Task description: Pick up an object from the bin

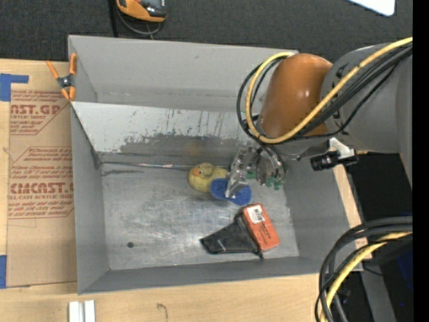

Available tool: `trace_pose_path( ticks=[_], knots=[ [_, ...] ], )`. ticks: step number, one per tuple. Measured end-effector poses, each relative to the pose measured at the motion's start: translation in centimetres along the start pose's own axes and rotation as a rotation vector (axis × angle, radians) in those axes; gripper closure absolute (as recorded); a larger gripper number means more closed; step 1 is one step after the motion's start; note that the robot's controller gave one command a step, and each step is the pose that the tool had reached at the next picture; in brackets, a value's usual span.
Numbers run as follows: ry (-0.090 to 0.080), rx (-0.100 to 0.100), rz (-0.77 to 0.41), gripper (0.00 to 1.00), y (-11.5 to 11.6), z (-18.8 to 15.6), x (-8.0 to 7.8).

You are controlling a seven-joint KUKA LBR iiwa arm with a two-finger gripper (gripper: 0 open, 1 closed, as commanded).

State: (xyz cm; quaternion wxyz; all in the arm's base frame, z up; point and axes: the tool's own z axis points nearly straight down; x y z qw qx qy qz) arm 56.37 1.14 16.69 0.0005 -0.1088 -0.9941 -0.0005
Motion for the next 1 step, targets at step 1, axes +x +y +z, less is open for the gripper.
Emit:
trace_pose_path(
  ticks=[1],
  knots=[
    [-0.005, -0.001, -0.001, 1.0, 0.02, -1.39, -0.08]
  ],
)
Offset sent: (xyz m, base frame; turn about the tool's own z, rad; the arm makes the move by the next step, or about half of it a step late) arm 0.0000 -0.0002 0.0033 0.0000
